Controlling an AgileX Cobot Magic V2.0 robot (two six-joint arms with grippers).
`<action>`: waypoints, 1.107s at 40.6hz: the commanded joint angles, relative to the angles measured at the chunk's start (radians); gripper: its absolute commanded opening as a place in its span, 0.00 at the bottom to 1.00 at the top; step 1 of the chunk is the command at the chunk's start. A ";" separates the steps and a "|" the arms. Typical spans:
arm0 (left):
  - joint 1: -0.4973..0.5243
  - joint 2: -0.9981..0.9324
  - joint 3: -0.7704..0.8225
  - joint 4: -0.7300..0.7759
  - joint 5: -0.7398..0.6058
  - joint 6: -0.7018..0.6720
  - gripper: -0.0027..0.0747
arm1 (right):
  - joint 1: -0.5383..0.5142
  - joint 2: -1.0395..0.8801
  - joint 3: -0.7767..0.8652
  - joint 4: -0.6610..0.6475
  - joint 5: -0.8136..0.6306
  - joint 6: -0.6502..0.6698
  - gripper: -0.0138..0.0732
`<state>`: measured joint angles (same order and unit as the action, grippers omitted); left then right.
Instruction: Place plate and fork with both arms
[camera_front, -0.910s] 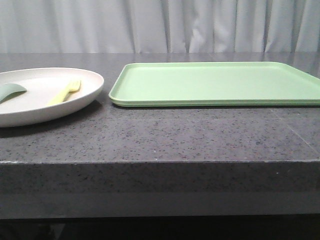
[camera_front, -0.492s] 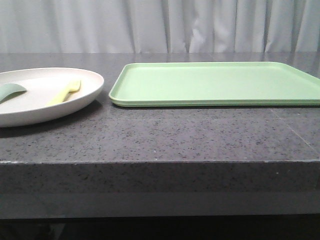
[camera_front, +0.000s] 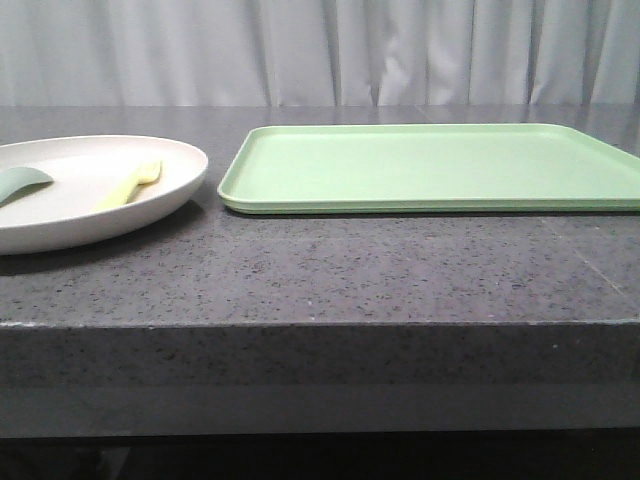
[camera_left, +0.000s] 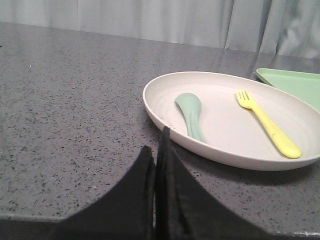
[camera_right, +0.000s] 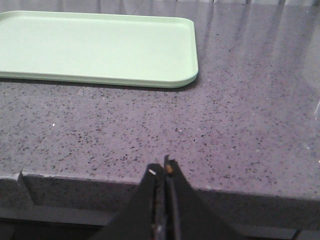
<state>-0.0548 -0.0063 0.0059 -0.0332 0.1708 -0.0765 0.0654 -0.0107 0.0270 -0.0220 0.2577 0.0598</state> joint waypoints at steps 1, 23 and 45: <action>0.000 -0.020 0.003 -0.003 -0.079 -0.008 0.01 | -0.006 -0.018 -0.004 -0.002 -0.090 -0.007 0.08; 0.000 -0.020 0.003 -0.003 -0.139 -0.008 0.01 | -0.006 -0.018 -0.004 -0.002 -0.127 -0.007 0.08; 0.000 0.017 -0.112 -0.003 -0.418 -0.006 0.01 | -0.005 -0.014 -0.206 0.000 -0.267 0.043 0.08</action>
<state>-0.0548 -0.0063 -0.0355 -0.0332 -0.1737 -0.0765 0.0654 -0.0107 -0.0776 -0.0220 0.0496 0.0965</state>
